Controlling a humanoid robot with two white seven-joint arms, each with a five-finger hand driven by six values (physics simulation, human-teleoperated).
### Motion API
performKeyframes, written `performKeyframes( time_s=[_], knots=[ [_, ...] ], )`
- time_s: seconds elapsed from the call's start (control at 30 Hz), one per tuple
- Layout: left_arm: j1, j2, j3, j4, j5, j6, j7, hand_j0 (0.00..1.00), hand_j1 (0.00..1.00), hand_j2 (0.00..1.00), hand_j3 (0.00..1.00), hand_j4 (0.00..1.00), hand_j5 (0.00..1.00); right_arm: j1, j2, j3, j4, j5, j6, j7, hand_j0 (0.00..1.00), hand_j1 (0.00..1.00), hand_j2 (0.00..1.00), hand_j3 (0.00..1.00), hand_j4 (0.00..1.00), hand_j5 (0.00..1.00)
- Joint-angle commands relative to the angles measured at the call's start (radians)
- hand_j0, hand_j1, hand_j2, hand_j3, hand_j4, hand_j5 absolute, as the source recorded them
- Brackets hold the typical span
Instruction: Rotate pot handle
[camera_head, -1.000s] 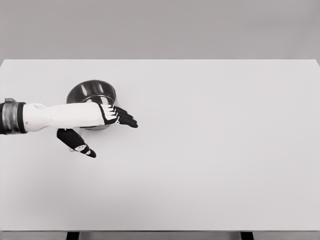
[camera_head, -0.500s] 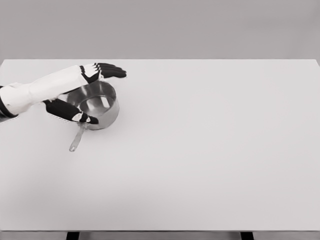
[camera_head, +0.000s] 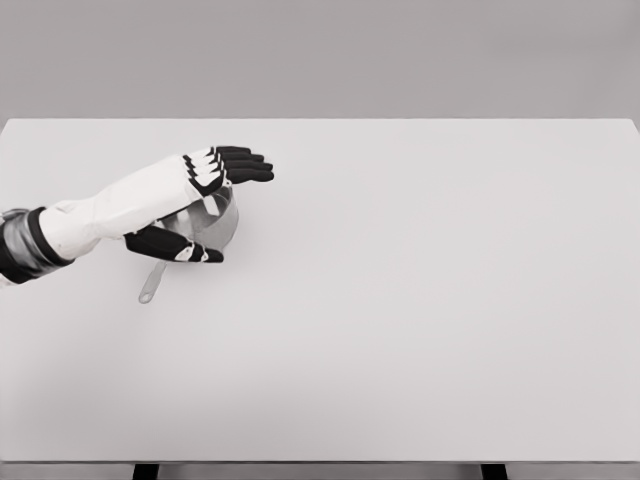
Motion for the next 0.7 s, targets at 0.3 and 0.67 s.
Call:
performKeyframes(
  time_s=[0.3, 0.67],
  knots=[
    [0.045, -0.036, 0.024, 0.002, -0.198, 0.136, -0.046, 1.0, 1.0, 1.0, 1.0, 1.0, 1.0, 0.0, 0.0, 0.0, 0.0, 0.001, 0.0, 0.0, 1.0, 1.0, 1.0, 1.0, 1.0, 1.0],
    [0.133, -0.057, 0.095, 0.002, -0.238, 0.247, -0.064, 1.0, 1.0, 1.0, 1.0, 1.0, 1.0, 0.0, 0.0, 0.0, 0.0, 0.001, 0.0, 0.0, 1.0, 1.0, 1.0, 1.0, 1.0, 1.0]
  ],
)
